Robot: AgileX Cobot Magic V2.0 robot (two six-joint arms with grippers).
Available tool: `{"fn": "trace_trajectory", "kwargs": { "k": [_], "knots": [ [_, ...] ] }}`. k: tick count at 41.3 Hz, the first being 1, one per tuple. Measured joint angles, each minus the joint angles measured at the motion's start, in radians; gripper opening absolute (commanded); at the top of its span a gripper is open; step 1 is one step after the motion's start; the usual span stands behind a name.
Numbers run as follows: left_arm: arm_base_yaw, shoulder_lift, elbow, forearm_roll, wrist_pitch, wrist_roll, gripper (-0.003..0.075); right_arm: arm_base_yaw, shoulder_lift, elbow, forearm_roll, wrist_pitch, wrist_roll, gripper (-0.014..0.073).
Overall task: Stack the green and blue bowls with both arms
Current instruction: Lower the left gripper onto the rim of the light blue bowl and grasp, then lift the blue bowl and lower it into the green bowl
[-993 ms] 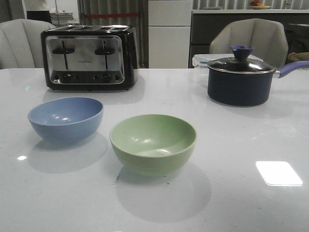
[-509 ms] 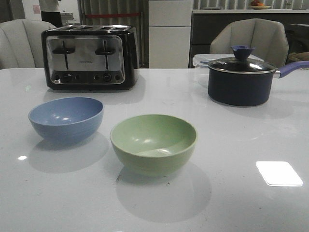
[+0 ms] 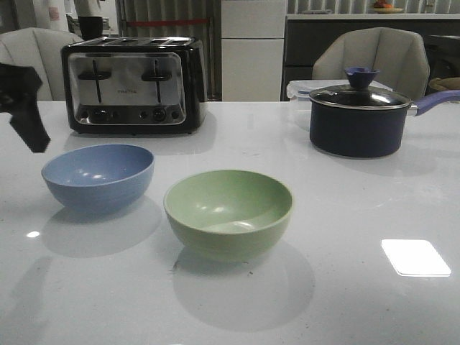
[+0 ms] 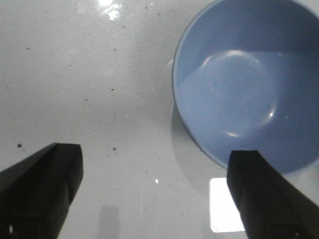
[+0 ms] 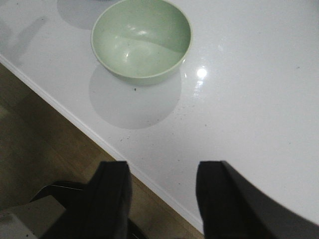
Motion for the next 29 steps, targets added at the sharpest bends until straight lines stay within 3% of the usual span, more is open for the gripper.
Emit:
{"fn": "trace_trajectory", "kwargs": {
  "k": [12, 15, 24, 29],
  "knots": [
    [-0.03, 0.225, -0.145, -0.044, -0.013, 0.002, 0.061, 0.0, 0.0, 0.0, 0.0, 0.0, 0.0, 0.0427],
    [-0.037, 0.25, -0.167, -0.048, -0.017, 0.003, 0.0551, 0.0, 0.0, 0.0, 0.0, 0.0, 0.0, 0.0427],
    [-0.039, 0.269, -0.183, -0.048, -0.026, 0.003, 0.0275, 0.0, 0.0, 0.0, 0.0, 0.0, 0.0, 0.0427],
    [-0.039, 0.269, -0.185, -0.04, -0.026, 0.003, 0.017, 0.0, 0.0, 0.0, 0.0, 0.0, 0.0, 0.0427]
  ]
}}
